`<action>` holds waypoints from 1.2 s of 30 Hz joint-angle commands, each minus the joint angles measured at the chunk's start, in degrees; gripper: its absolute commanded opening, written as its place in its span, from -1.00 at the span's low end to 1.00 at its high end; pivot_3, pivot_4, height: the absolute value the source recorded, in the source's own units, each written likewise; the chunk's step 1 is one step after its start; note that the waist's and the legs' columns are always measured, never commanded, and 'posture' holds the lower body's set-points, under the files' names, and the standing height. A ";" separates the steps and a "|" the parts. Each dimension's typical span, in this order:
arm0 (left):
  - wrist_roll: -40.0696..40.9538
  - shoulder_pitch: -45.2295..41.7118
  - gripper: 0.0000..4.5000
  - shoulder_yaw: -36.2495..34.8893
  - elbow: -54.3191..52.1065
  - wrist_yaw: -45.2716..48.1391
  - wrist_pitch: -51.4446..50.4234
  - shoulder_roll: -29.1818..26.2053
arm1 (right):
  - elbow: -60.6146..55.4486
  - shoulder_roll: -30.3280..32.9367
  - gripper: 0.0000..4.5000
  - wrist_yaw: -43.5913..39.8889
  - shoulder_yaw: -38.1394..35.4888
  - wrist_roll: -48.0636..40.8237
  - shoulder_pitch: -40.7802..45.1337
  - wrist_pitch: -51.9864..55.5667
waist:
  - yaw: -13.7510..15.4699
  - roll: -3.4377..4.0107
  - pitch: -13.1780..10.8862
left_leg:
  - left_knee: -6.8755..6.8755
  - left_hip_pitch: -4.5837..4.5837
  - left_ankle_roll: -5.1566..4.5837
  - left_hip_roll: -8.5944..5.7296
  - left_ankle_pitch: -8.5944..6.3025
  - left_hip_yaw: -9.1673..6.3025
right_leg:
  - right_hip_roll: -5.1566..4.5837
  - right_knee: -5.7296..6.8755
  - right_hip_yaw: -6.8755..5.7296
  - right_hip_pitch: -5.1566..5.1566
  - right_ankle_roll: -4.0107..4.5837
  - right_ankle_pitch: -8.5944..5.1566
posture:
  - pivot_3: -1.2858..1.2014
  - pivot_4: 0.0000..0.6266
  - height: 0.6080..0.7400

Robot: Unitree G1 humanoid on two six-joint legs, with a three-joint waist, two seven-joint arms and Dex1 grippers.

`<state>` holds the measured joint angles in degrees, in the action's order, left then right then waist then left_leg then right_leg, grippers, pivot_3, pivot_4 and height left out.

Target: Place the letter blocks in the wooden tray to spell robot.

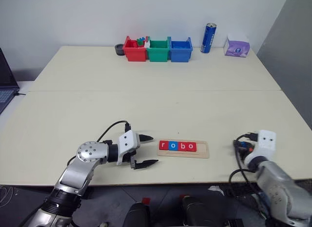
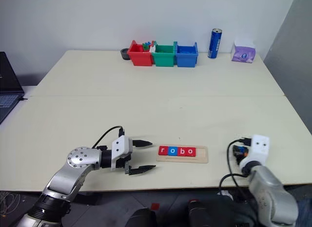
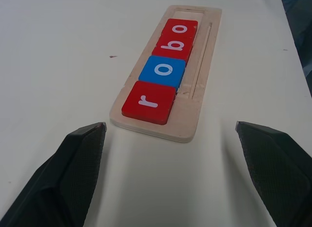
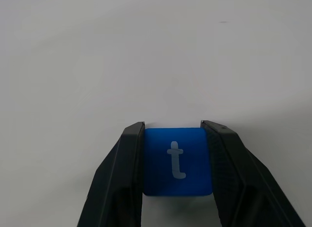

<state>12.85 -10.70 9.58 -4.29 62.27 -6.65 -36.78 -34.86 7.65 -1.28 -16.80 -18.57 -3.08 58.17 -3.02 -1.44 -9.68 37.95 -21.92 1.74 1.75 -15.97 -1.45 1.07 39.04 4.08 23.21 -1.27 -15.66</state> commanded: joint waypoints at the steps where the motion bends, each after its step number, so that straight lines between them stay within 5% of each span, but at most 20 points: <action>1: 0.11 -1.46 1.00 0.07 -0.85 0.50 0.68 0.11 | -0.93 -2.26 -0.36 2.91 3.54 2.04 -0.93 -0.26 | 0.01 -0.01 0.01 | 0.00 -0.01 0.00 0.00 0.00 0.01 | 0.00 -0.02 0.00 0.00 0.00 0.00 | 0.03 -0.52 1.00; 7: 0.11 -1.82 1.00 0.12 -1.04 0.48 0.35 0.20 | 0.95 -4.61 -0.36 4.89 3.96 3.94 -0.45 -3.57 | -0.09 -0.10 0.06 | 0.00 0.02 0.00 -0.05 0.00 0.05 | -0.05 -0.06 0.01 0.01 -0.03 0.00 | 0.03 -0.52 1.00; 8: 0.10 -1.64 1.00 0.04 -1.15 0.46 0.39 0.12 | 0.74 -4.96 -0.03 4.88 3.80 3.75 0.05 -3.99 | -0.09 -0.10 0.06 | 0.00 0.02 0.00 -0.04 0.00 0.04 | -0.05 -0.06 0.01 0.01 -0.03 0.00 | 0.03 -0.52 1.00; 15: -0.08 -1.16 1.00 -0.03 -0.98 0.13 0.80 0.31 | -0.18 -2.41 0.99 6.09 4.35 6.07 6.74 -6.02 | -0.11 0.01 -0.01 | -0.01 -0.04 0.00 -0.06 0.00 0.04 | -0.05 -0.04 0.01 0.08 -0.03 0.00 | 0.03 -0.52 1.00; 19: -0.22 -1.07 1.00 -0.05 -0.54 0.03 1.17 0.40 | -0.09 2.99 0.99 4.16 3.06 7.64 10.03 -7.78 | -0.09 0.01 -0.02 | -0.03 -0.11 -0.01 -0.10 -0.01 0.04 | -0.07 -0.07 -0.01 0.12 -0.08 -0.03 | 0.03 -0.52 1.00; 28: -0.41 -1.55 1.00 0.17 0.87 0.39 2.23 0.51 | 4.38 34.88 0.99 -37.71 1.85 -6.21 2.80 -13.19 | 0.16 -0.01 -0.13 | -0.03 -0.15 -0.03 -0.18 -0.02 0.10 | -0.11 -0.15 -0.07 0.06 -0.12 -0.06 | 0.03 -0.52 1.00; 36: -0.75 -2.25 1.00 0.52 0.94 0.41 2.02 1.17 | 19.19 47.09 0.99 -53.84 9.11 -0.55 2.39 -29.35 | 0.17 -0.12 -0.21 | 0.02 -0.06 -0.03 -0.17 -0.02 0.20 | -0.07 -0.10 -0.08 0.01 -0.13 -0.05 | 0.03 -0.52 1.00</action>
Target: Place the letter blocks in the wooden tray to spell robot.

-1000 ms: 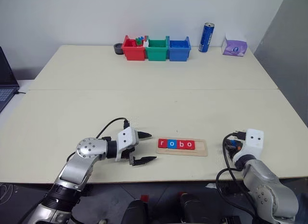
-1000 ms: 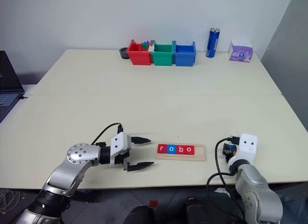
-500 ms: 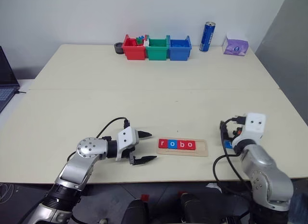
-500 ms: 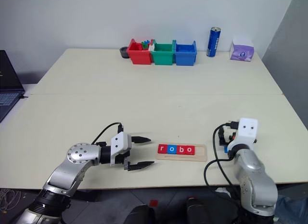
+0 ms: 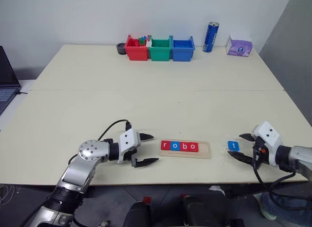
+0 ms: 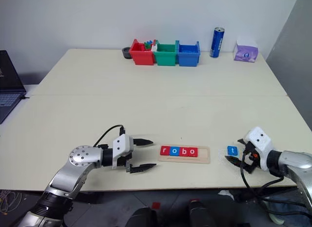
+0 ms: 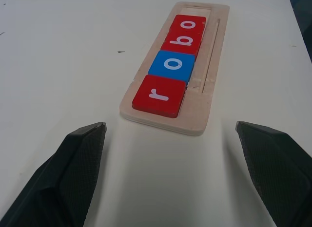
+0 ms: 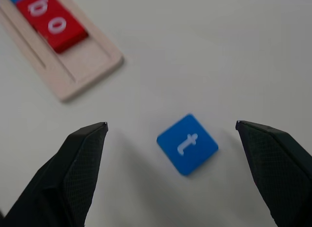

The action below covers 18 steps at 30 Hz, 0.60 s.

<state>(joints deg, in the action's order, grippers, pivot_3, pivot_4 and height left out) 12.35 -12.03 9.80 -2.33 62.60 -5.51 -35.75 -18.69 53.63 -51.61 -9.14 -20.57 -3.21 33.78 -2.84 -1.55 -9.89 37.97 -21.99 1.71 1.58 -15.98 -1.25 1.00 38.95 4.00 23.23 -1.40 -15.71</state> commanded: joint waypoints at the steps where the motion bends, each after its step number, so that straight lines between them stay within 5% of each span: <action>1: -0.27 -0.87 1.00 0.28 -1.19 0.04 0.78 0.15 | 4.75 1.35 0.99 -4.60 2.41 1.97 3.73 -6.13 | -0.04 -0.01 -0.01 | 0.00 0.00 0.00 0.00 0.00 0.00 | 0.01 0.01 0.00 0.00 0.00 0.00 | 0.03 -0.52 1.00; 11: -0.16 -0.60 1.00 0.10 -3.33 -0.53 -0.79 -0.07 | 18.06 2.67 0.99 -14.04 10.78 7.13 12.96 -13.46 | 0.43 -0.01 -0.05 | 0.00 -0.02 0.01 0.02 0.00 -0.05 | -0.03 0.00 0.00 0.00 0.02 0.01 | 0.03 -0.52 1.00; 14: -0.06 -0.74 1.00 0.04 -3.75 -0.80 -1.23 -0.10 | 19.85 2.23 0.71 -15.07 12.32 8.11 14.84 -14.19 | 0.47 0.00 -0.05 | 0.01 0.00 0.00 0.02 0.00 -0.07 | -0.04 0.02 0.02 0.00 0.04 0.03 | 0.03 -0.52 1.00; 18: -0.06 -0.72 1.00 -0.11 -4.10 -0.89 -1.60 -0.14 | 20.65 1.82 0.09 -16.30 12.86 8.29 15.78 -14.36 | 0.62 0.00 -0.05 | 0.02 0.00 0.01 0.02 0.00 -0.08 | -0.04 0.03 -0.01 0.00 0.06 0.04 | 0.03 -0.52 1.00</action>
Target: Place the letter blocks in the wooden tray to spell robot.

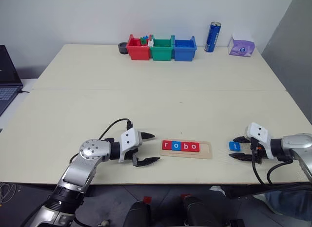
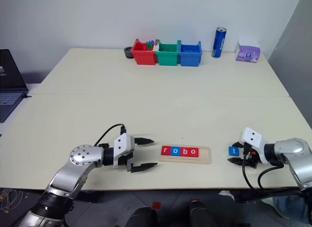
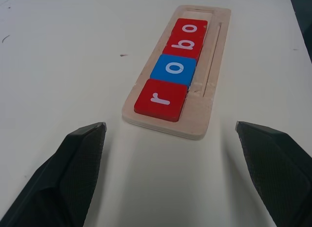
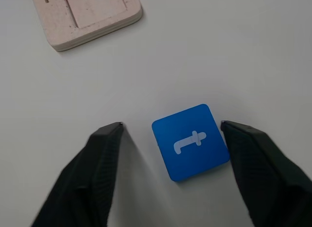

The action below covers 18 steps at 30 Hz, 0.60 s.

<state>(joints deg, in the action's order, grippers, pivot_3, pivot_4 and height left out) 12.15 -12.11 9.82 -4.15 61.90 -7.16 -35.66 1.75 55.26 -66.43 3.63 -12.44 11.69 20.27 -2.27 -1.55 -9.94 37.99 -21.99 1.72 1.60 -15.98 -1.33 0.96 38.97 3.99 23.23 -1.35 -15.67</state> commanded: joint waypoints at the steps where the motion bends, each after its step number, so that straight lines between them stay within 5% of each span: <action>1: 0.14 -0.63 1.00 -0.16 -2.30 -0.18 0.01 -0.26 | 0.12 0.24 -0.09 -1.76 0.02 0.02 0.87 -0.81 | 0.08 0.00 0.00 | 0.00 0.00 0.00 0.00 0.00 0.00 | 0.00 0.00 0.00 0.00 0.00 0.00 | 0.03 -0.52 1.00; 3: 0.13 -0.52 1.00 -0.25 -2.24 -0.14 0.08 -0.35 | -0.70 0.44 -0.36 -2.20 -0.42 -0.35 0.77 -0.77 | 0.13 0.00 0.00 | 0.00 0.00 0.00 0.00 0.00 -0.01 | 0.00 0.00 0.00 0.00 0.01 0.01 | 0.03 -0.52 1.00; 18: -0.17 -0.92 1.00 -0.04 -1.11 -0.09 0.87 -0.11 | -16.86 -1.25 -0.36 -0.37 8.40 3.00 6.70 9.07 | 0.45 0.03 -0.01 | 0.03 0.00 0.01 0.00 0.00 -0.09 | -0.02 0.02 0.00 0.00 0.00 0.00 | 0.03 -0.52 1.00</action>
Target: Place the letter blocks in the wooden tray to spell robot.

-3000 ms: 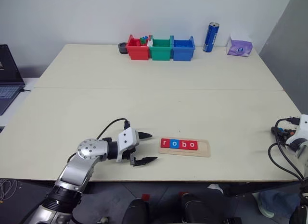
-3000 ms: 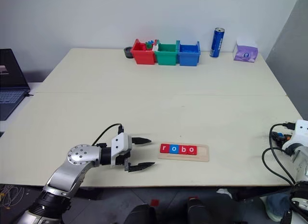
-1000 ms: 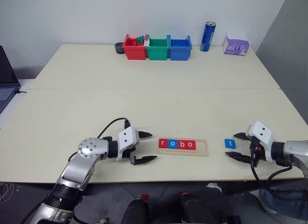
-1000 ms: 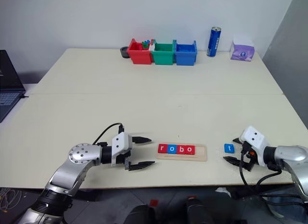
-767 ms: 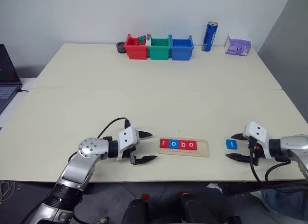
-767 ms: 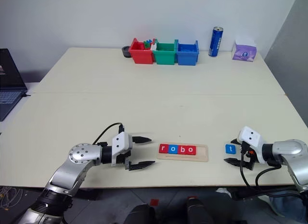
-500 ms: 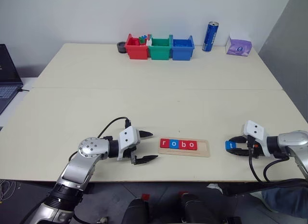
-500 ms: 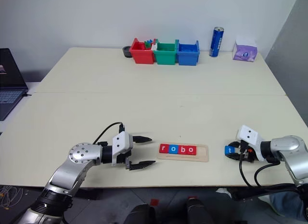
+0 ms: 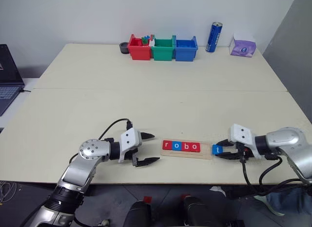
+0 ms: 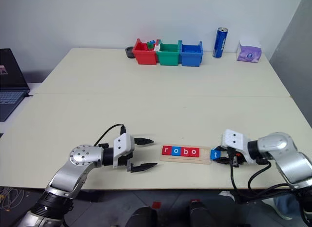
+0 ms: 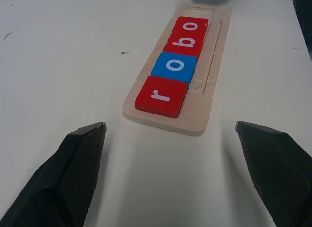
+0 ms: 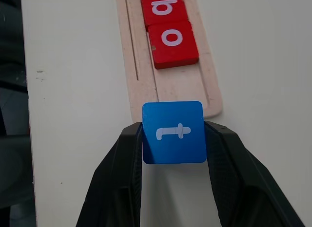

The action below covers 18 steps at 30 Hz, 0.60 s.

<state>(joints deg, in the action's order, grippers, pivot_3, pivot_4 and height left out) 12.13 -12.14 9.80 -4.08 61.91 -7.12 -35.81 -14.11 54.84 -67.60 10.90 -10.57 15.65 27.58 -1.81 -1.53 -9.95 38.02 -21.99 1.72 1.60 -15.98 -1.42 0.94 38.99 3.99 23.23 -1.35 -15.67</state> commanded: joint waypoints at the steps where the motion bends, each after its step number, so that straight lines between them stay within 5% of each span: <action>1: -0.15 -0.88 1.00 -0.02 -1.18 -0.13 0.85 0.06 | -0.62 -1.37 -0.36 1.14 1.91 1.61 3.85 2.43 | -0.02 0.00 0.00 | 0.00 0.00 0.00 0.00 0.00 0.00 | 0.00 0.00 0.00 0.00 0.00 0.00 | 0.03 -0.52 1.00; 18: -0.06 0.87 1.00 -0.19 -2.33 -1.56 0.91 0.14 | 1.31 -4.38 -0.36 0.46 7.89 5.02 9.50 4.54 | 0.02 0.01 0.00 | 0.00 -0.02 0.00 0.02 0.00 -0.01 | -0.01 0.00 -0.05 0.02 0.09 0.05 | 0.03 -0.52 1.00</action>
<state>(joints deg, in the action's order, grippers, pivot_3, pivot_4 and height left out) 12.09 -11.43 9.81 -4.17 60.60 -7.03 -35.69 -12.27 50.65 -66.47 18.77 -5.74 23.81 31.94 -1.79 -1.52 -9.96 38.02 -22.00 1.72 1.62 -15.98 -1.43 0.93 38.99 3.94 23.25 -1.25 -15.62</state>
